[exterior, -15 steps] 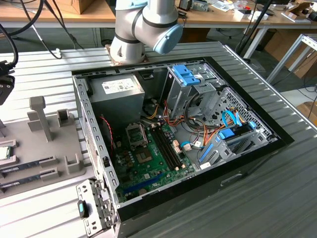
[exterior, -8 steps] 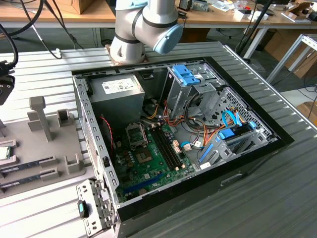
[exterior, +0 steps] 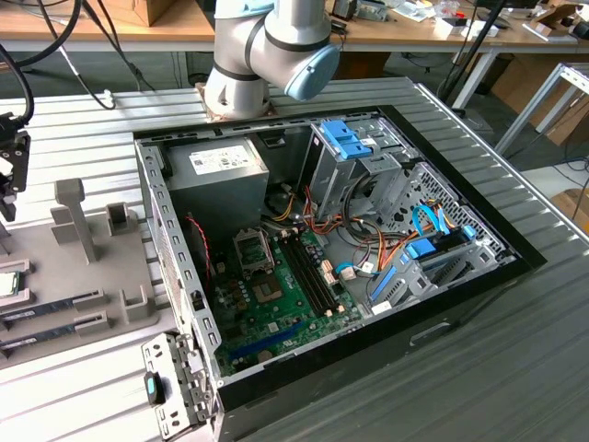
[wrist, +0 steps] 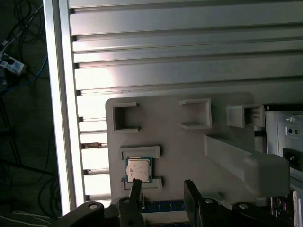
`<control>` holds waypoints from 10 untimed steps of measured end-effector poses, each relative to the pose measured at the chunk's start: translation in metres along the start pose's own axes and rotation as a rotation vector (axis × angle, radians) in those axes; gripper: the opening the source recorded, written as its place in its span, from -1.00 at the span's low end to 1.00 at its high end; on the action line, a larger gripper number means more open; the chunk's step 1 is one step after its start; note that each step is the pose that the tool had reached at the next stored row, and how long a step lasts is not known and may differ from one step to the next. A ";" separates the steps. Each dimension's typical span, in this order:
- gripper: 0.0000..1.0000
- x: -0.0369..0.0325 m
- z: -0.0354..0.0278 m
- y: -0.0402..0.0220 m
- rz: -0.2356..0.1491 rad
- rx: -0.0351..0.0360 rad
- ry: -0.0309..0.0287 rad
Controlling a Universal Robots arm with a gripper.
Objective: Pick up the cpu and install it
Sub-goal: 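Pick up the cpu and move it towards the insertion slot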
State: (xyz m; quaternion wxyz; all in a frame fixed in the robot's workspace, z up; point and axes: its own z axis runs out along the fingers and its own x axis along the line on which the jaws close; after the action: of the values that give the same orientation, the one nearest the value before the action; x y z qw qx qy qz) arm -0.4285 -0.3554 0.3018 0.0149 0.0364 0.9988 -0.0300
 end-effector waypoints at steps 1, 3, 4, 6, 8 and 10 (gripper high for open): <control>-0.04 0.0000 0.0000 0.0000 0.000 0.0000 0.0000; -0.04 0.0000 0.0000 0.0000 0.000 0.0000 0.0000; -0.04 0.0000 0.0000 0.0000 0.000 0.0000 0.0000; -0.04 0.0001 0.0004 0.0000 0.000 0.0000 0.0000; -0.04 0.0002 0.0007 0.0000 0.000 0.0000 0.0000; -0.04 0.0003 0.0010 0.0000 0.000 0.0000 0.0000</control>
State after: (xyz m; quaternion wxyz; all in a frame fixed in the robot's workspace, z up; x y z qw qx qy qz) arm -0.4287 -0.3555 0.3007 0.0149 0.0364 0.9988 -0.0300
